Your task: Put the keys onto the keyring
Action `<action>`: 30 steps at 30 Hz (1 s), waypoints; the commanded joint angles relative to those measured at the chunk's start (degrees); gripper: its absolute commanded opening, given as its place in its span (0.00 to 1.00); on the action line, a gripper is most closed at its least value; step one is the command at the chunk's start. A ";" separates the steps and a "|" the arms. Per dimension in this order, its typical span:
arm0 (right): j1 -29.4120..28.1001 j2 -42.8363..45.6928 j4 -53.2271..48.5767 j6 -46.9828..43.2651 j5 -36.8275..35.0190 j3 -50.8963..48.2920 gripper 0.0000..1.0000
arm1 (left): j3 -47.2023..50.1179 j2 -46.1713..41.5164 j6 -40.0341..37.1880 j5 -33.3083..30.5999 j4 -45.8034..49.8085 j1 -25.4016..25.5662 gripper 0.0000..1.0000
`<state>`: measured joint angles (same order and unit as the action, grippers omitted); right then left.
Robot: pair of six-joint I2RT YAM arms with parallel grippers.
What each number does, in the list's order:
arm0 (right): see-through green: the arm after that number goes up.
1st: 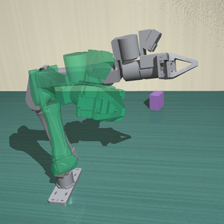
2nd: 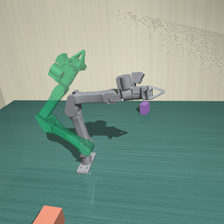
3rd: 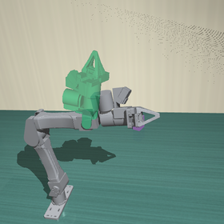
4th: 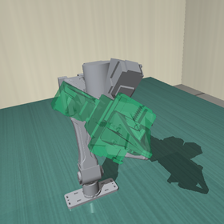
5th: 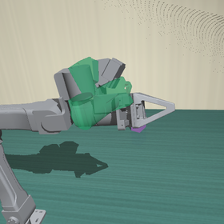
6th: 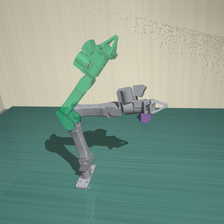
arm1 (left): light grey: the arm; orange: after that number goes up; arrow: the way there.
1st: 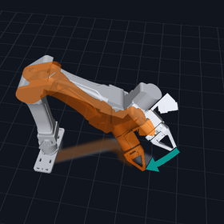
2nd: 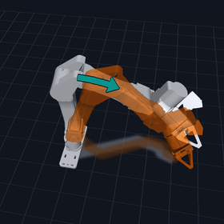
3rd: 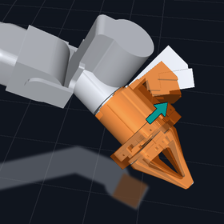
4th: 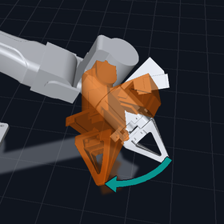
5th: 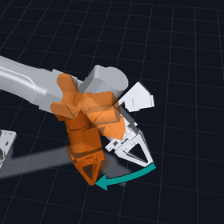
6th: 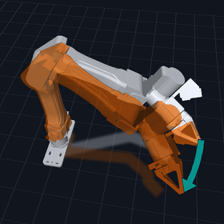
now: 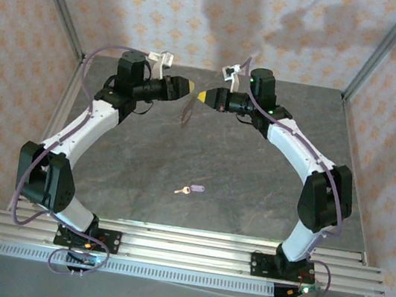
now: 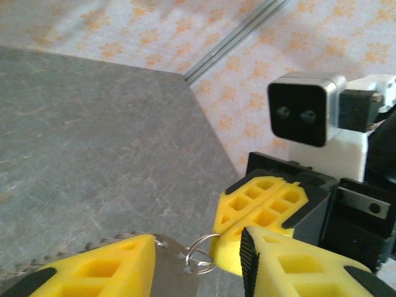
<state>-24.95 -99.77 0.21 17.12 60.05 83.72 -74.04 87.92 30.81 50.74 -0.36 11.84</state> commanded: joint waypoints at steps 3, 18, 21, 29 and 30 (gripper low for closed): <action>0.25 2.89 5.32 2.20 3.82 0.99 0.00 | -0.14 1.18 2.64 4.66 -5.45 -0.52 0.43; 0.25 2.03 11.82 7.72 4.21 0.94 0.00 | 0.58 1.68 3.10 10.05 -8.05 -0.38 0.43; 0.25 2.11 14.09 9.28 4.36 0.42 0.00 | 0.04 2.07 3.03 10.37 -7.72 -0.20 0.43; 0.25 1.20 15.79 10.83 4.28 -0.06 0.00 | -0.14 2.04 3.44 11.05 -9.18 0.47 0.30; 0.25 1.06 15.71 10.85 4.28 -0.18 0.00 | -0.14 1.92 3.30 11.05 -9.26 0.54 0.28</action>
<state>-24.80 -99.48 11.27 27.24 63.05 83.57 -73.97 89.54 34.26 58.72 -7.22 11.84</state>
